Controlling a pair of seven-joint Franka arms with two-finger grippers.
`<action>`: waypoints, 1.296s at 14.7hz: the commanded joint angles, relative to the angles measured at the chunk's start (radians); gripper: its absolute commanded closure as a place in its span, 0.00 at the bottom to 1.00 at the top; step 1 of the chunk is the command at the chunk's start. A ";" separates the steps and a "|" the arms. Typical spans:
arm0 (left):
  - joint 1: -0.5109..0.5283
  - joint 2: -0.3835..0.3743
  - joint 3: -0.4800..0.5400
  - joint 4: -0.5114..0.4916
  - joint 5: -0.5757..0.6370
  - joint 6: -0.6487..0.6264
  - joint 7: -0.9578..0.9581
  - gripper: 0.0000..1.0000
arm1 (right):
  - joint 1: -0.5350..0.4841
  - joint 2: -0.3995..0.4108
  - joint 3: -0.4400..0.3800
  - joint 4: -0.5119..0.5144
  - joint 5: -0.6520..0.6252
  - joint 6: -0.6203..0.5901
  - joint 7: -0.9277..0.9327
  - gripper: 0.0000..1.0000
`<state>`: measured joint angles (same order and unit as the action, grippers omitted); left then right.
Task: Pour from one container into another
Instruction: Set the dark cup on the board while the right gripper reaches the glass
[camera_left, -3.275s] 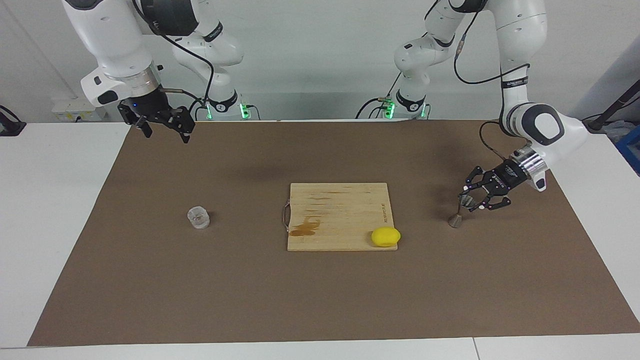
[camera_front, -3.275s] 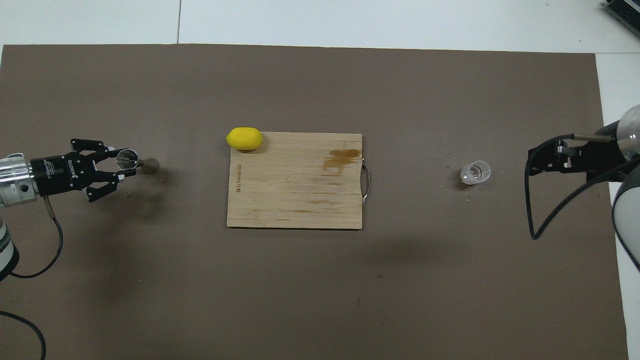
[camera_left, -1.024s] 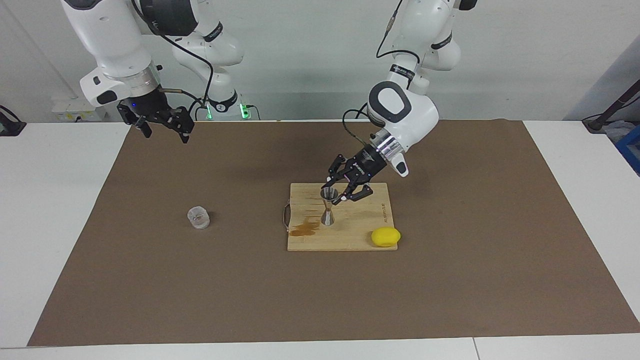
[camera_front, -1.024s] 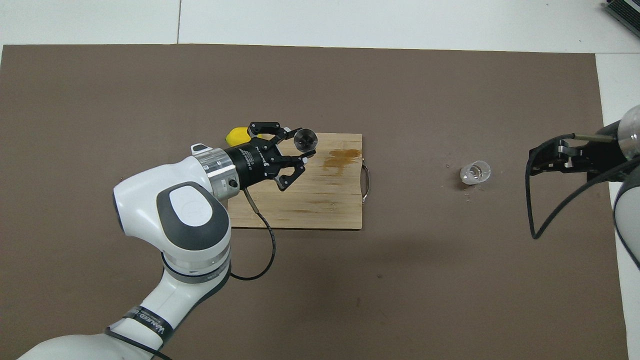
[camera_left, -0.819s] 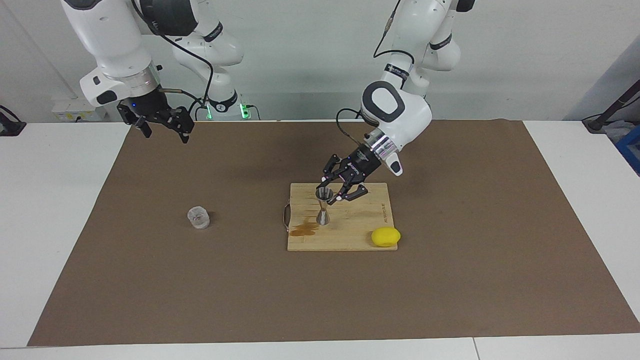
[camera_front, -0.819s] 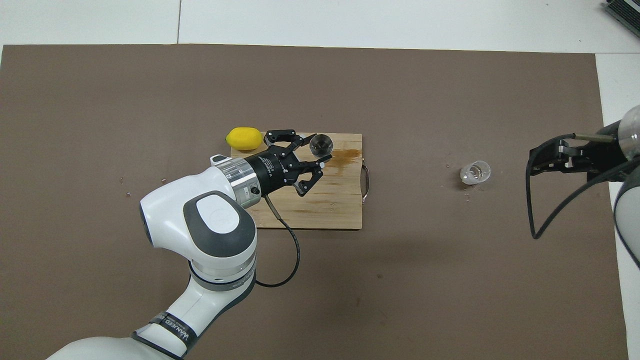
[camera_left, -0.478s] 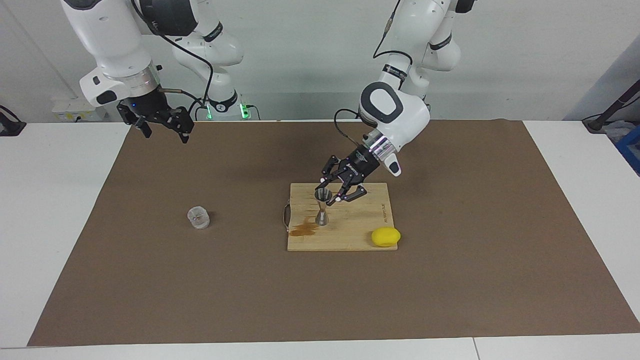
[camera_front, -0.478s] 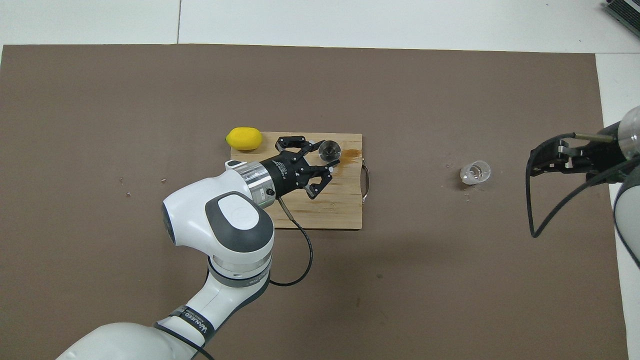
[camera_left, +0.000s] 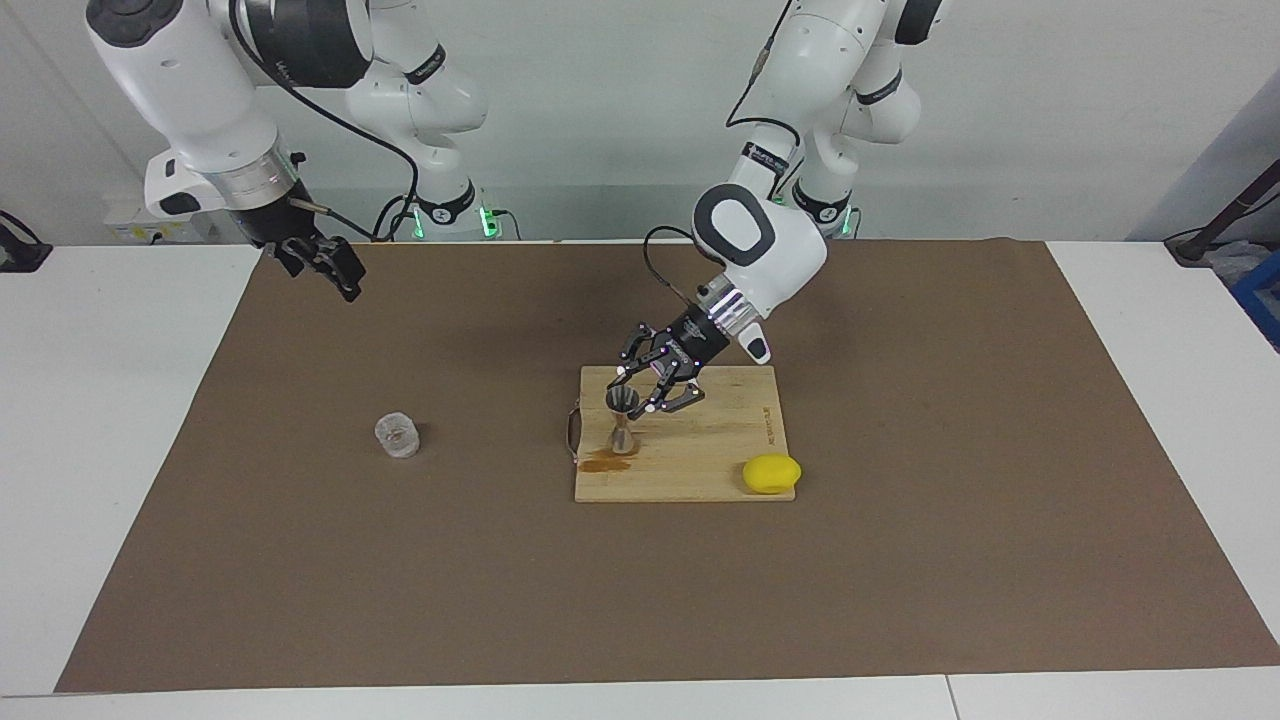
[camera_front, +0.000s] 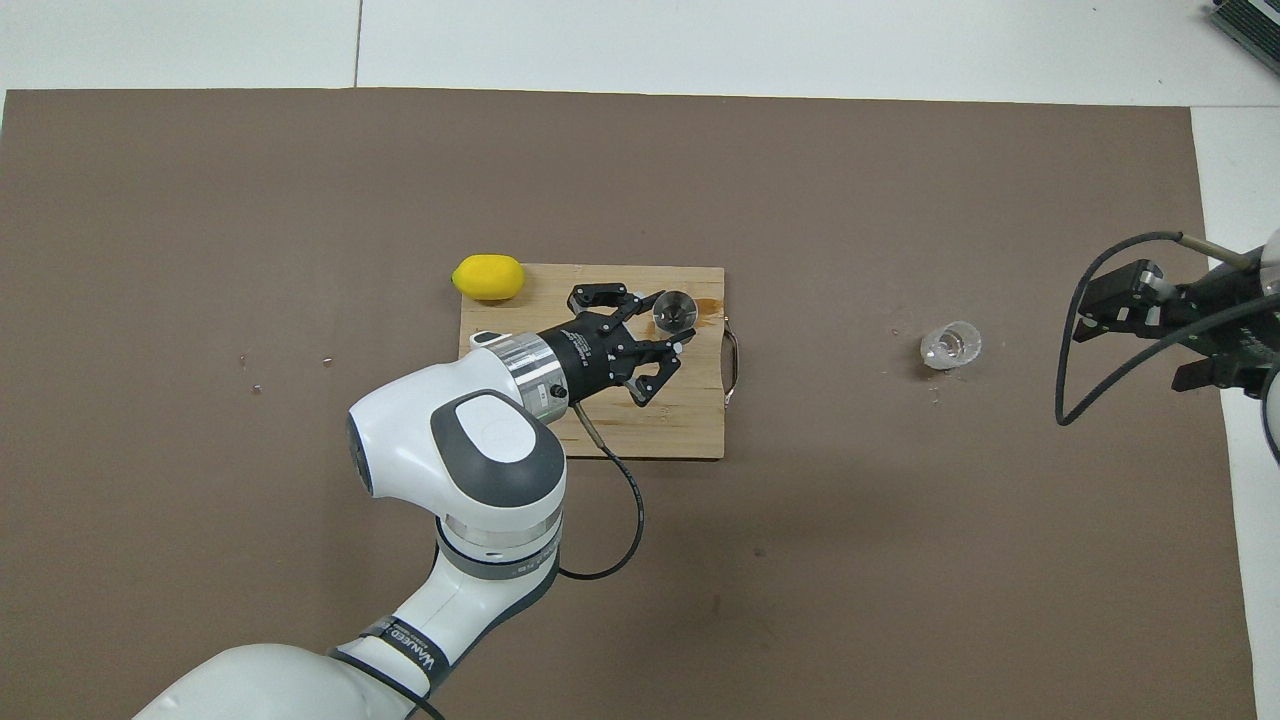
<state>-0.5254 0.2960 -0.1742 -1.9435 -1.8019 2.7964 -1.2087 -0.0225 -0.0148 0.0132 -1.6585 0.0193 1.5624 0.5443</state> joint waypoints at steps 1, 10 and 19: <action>-0.018 0.029 0.009 0.031 -0.022 0.026 0.001 1.00 | -0.016 0.004 0.004 -0.029 0.059 0.033 0.147 0.06; -0.018 0.035 0.009 0.031 -0.017 0.026 0.005 1.00 | -0.137 0.182 0.004 -0.038 0.229 0.232 0.428 0.04; -0.025 0.048 0.009 0.029 -0.017 0.041 0.043 1.00 | -0.197 0.340 0.002 -0.084 0.398 0.399 0.453 0.02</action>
<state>-0.5329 0.3271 -0.1742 -1.9353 -1.8019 2.8106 -1.1915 -0.2042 0.3139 0.0070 -1.7289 0.3790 1.9375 0.9776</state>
